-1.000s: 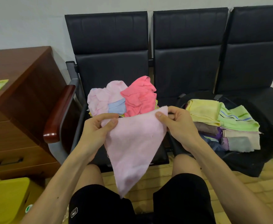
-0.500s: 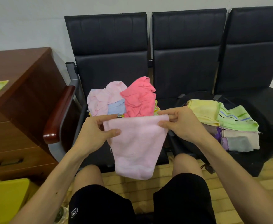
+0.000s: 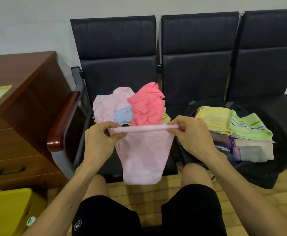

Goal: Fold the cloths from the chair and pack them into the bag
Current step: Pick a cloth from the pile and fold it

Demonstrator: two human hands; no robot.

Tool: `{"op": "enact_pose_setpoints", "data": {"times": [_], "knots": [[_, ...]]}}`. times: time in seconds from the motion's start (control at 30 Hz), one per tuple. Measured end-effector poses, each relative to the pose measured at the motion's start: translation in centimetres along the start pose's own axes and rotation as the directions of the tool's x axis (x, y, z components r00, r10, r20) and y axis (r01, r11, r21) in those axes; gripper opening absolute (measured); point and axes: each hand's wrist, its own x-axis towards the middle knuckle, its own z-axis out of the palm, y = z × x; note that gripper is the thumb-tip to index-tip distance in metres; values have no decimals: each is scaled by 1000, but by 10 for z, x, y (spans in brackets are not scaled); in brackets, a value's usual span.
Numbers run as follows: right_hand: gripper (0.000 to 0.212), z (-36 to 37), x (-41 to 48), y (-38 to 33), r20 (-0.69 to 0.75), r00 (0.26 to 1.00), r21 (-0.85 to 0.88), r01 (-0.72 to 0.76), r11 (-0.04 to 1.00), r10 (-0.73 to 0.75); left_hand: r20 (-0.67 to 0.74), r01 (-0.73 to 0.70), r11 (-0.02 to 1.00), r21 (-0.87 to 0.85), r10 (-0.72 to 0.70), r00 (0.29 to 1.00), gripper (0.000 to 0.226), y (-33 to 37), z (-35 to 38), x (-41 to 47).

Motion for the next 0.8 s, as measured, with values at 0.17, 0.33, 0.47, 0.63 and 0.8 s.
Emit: {"op": "enact_pose_setpoints", "data": {"times": [0.17,0.33,0.47,0.63,0.8], "knots": [[5,2,-5,3,-42,999,75,16,997,-13,-10,-32,999,-7,32,999,32,1,-3,-2],[8,6,-10,17,185,979,311,-137,941,82,22,-61,998,17,60,998,34,2,-4,-4],[5,7,-12,17,245,962,472,-224,852,117,125,-11,989,-149,30,992,21,-1,-4,-5],[15,-2,-8,8,238,959,781,-282,557,153,316,72,892,-447,82,945,8,8,-5,-3],[30,33,-31,-6,377,912,847,-411,337,163,260,46,878,-476,91,961,25,24,0,4]]}}
